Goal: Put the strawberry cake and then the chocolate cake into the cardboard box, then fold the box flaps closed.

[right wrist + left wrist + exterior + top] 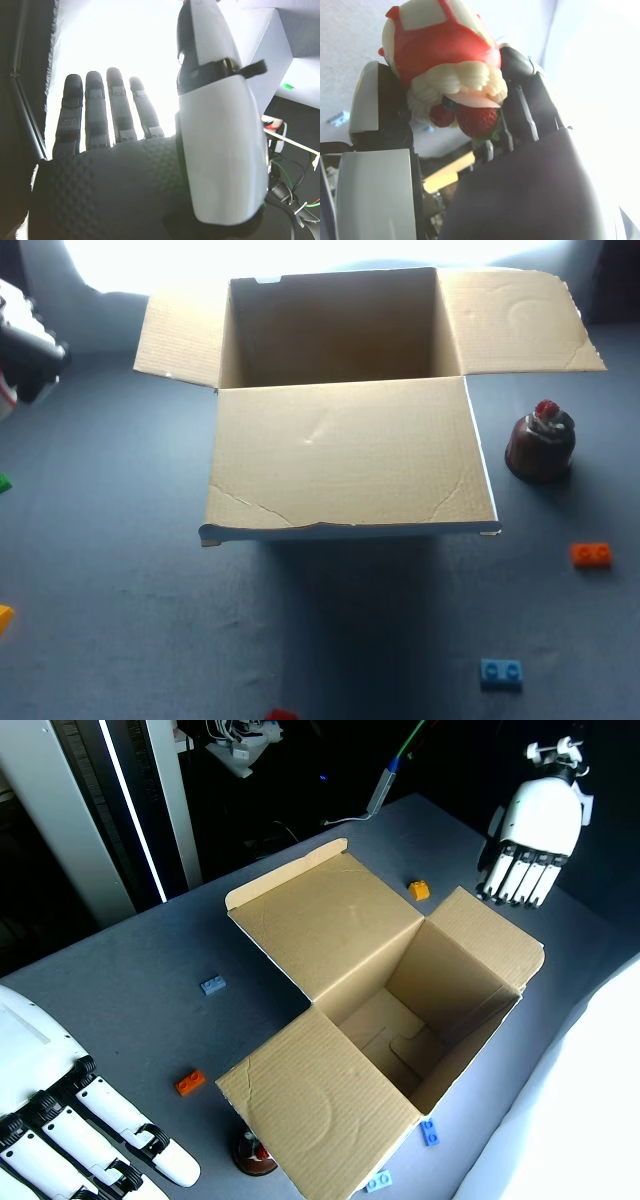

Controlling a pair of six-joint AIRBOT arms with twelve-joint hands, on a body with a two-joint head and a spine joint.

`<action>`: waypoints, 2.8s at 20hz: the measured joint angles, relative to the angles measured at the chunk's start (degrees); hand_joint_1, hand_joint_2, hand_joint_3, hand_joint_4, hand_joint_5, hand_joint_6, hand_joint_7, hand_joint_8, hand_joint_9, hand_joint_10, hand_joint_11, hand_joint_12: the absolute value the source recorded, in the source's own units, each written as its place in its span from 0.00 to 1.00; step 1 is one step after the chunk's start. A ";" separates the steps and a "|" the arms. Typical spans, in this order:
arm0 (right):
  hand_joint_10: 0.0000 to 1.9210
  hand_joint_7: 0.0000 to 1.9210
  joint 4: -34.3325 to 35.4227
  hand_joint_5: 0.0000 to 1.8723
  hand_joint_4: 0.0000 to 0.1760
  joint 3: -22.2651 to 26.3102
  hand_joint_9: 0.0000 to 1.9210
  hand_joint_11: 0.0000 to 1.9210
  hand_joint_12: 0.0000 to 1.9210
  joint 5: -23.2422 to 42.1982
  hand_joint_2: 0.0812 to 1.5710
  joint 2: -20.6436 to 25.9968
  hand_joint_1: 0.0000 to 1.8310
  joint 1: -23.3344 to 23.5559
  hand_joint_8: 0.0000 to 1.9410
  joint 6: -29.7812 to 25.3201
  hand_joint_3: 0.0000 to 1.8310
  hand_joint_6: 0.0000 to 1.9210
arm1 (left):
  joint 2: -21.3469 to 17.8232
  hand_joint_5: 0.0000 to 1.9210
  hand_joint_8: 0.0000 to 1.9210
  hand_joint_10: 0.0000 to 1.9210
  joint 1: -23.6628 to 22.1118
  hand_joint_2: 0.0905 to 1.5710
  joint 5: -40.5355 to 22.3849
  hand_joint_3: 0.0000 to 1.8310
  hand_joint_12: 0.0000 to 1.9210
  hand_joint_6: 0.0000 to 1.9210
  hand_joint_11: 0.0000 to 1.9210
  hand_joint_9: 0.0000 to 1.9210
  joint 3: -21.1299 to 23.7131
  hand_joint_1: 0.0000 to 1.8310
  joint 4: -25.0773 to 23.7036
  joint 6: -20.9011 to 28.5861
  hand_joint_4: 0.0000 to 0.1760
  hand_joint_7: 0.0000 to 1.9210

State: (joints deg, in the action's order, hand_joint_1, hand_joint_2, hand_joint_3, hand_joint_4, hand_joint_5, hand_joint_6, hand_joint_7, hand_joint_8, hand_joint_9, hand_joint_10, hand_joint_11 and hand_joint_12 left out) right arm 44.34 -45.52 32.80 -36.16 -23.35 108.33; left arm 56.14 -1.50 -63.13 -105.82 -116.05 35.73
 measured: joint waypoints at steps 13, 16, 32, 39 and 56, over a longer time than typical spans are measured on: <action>0.00 0.06 0.00 0.02 0.00 0.02 0.06 0.00 0.08 0.74 0.63 0.00 0.55 0.00 0.00 0.46 0.00 0.00 | 0.48 0.18 0.85 0.91 -10.43 0.82 -5.51 0.00 1.00 0.73 0.21 0.31 0.96 0.79 -7.89 3.78 0.00 0.26; 0.00 0.06 0.00 0.02 0.00 0.02 0.05 0.00 0.08 0.81 0.63 0.00 0.55 0.00 0.00 0.46 0.00 0.00 | 0.37 0.20 0.83 0.88 -10.43 0.81 -5.66 0.00 0.99 0.73 0.21 0.33 1.49 0.79 -7.56 3.80 0.00 0.27; 0.00 0.06 0.04 0.03 0.00 0.02 0.06 0.00 0.11 0.85 0.63 0.00 0.56 -0.15 0.00 0.50 0.00 0.00 | 5.84 0.19 0.85 0.90 -12.17 0.81 -4.85 0.00 1.00 0.75 0.20 0.31 0.87 0.79 -2.82 1.62 0.00 0.26; 0.00 0.06 0.02 0.02 0.00 0.02 0.06 0.00 0.16 0.87 0.65 0.00 0.54 -0.15 0.00 0.76 0.00 0.00 | 9.35 0.33 0.83 0.91 -13.70 0.83 -4.59 0.00 1.00 0.80 0.19 0.22 0.13 0.61 -4.31 1.60 0.13 0.31; 0.00 0.07 0.02 0.05 0.00 0.02 0.08 0.00 0.20 0.87 0.63 0.00 0.56 -0.15 0.00 0.79 0.00 0.00 | 15.74 0.29 0.83 0.90 -12.20 0.84 -2.69 0.00 0.99 0.86 0.21 0.30 5.38 0.70 -5.97 1.14 0.00 0.29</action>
State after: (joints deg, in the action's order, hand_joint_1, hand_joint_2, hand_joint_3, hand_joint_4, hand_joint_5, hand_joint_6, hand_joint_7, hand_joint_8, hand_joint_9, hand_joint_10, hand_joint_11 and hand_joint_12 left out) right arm 44.36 -45.50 33.67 -36.16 -23.51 109.12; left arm 71.88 -13.69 -65.82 -100.44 -122.02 36.86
